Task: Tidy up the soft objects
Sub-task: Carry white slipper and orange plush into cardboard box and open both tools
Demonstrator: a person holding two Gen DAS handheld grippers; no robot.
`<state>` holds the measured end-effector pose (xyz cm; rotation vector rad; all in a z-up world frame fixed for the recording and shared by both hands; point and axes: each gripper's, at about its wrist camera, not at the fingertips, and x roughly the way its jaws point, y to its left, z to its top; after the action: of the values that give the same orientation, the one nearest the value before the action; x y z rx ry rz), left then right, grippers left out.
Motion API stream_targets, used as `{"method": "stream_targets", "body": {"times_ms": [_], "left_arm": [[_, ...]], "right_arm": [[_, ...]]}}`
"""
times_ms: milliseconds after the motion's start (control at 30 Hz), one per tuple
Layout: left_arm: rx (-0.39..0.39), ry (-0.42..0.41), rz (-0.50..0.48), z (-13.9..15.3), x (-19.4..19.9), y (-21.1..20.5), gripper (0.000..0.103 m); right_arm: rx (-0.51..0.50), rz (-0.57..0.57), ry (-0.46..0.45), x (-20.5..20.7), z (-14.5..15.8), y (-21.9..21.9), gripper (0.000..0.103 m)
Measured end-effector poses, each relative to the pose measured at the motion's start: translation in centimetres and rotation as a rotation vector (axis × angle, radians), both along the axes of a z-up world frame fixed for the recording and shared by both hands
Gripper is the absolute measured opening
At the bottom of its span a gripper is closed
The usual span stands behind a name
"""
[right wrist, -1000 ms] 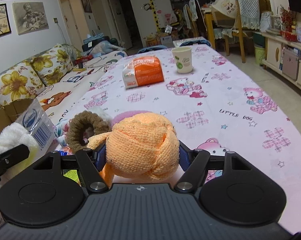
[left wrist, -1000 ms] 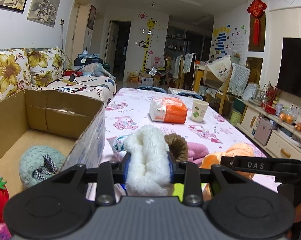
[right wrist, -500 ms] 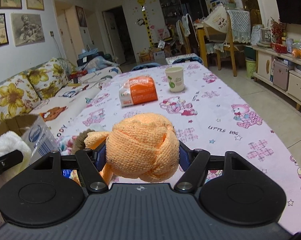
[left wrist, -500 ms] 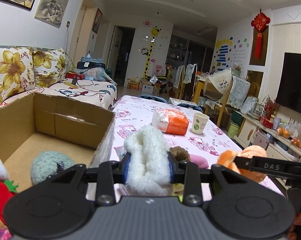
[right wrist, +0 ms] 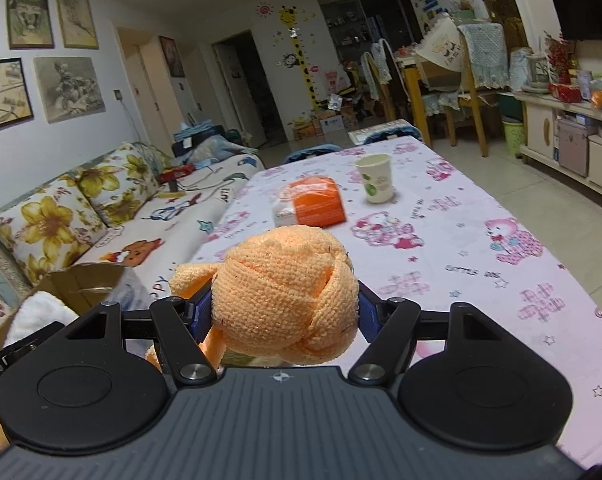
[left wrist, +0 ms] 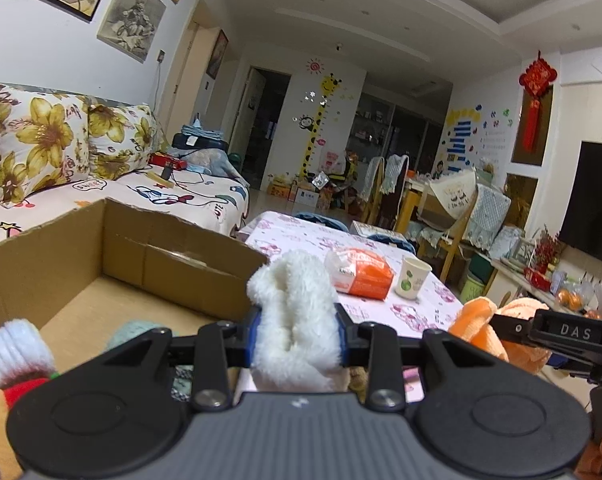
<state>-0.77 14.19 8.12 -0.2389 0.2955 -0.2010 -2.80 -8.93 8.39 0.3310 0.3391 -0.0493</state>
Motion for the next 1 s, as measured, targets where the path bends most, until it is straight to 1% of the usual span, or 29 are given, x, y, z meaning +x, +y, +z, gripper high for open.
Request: {"method": "stream_targets", "body": {"times_ms": [233, 467, 600, 733, 867, 1000], "left_arm": [[-0.046, -0.03, 0.046, 0.5, -0.4, 2.0, 0.034], [-0.092, -0.033, 0.15, 0.4, -0.2, 5.0, 0.036], [-0.115, -0.016, 0.219, 0.1, 0.0, 6.7, 0.036], [-0.137, 0.017, 0.279, -0.3, 0.6, 8.1, 0.037], [-0.184, 0.058, 0.299, -0.7, 0.8, 8.9, 0.038], [-0.19, 0.068, 0.312, -0.8, 0.6, 8.9, 0.043]], "right_arm": [[-0.008, 0.074, -0.026, 0.5, 0.8, 2.2, 0.086], [-0.024, 0.175, -0.04, 2.2, 1.7, 4.6, 0.087], [-0.05, 0.236, -0.048, 3.3, 2.2, 6.1, 0.088], [-0.091, 0.285, -0.061, 5.0, 2.8, 7.9, 0.088], [-0.131, 0.323, -0.059, 6.7, 2.9, 9.2, 0.089], [-0.188, 0.344, -0.046, 7.7, 2.4, 10.0, 0.092]]}}
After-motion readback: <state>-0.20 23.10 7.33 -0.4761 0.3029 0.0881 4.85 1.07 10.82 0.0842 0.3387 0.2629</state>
